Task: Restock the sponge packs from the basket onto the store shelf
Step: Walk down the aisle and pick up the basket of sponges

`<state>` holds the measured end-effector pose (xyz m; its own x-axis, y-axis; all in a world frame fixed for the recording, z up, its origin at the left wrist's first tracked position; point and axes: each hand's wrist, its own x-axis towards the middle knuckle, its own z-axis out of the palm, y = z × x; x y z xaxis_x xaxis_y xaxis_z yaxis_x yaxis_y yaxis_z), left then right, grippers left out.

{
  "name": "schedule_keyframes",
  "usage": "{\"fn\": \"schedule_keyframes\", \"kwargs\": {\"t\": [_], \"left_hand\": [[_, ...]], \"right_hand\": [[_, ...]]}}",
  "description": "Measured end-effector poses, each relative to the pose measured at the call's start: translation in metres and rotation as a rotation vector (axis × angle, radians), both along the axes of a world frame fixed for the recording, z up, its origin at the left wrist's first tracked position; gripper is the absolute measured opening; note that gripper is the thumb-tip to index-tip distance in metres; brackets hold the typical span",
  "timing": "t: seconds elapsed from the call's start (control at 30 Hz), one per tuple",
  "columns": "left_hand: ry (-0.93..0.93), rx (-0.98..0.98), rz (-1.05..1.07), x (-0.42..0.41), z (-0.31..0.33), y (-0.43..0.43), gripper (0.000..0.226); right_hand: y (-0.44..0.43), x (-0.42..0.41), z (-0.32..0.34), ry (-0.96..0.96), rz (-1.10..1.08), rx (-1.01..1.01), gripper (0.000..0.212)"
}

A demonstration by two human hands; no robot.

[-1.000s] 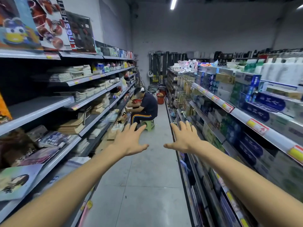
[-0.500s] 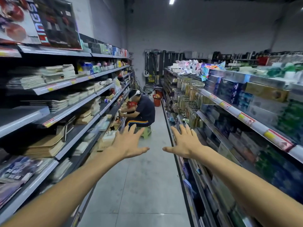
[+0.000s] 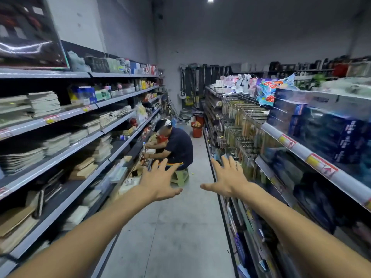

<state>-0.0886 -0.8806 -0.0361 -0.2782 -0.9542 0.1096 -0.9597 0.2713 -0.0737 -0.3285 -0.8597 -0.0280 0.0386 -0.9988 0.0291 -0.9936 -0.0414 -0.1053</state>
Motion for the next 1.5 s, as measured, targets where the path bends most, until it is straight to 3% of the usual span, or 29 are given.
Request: {"fn": "schedule_keyframes", "kwargs": {"t": [0.4, 0.97, 1.27, 1.5], "left_hand": [[0.036, -0.001, 0.017, -0.047, -0.01, -0.233, 0.09], [0.052, 0.035, -0.041, -0.055, -0.024, -0.645, 0.09], [0.037, 0.065, -0.057, -0.106, -0.053, -0.84, 0.087], [-0.009, 0.085, -0.012, -0.157, -0.037, -1.005, 0.09]], "right_hand": [[-0.233, -0.044, -0.019, -0.022, 0.016, 0.002, 0.111], [-0.619, -0.059, -0.025, 0.022, -0.028, 0.04, 0.108], [-0.828, -0.119, -0.058, -0.01, -0.031, 0.05, 0.107], [-1.003, -0.166, -0.057, -0.053, -0.009, 0.073, 0.106]]}}
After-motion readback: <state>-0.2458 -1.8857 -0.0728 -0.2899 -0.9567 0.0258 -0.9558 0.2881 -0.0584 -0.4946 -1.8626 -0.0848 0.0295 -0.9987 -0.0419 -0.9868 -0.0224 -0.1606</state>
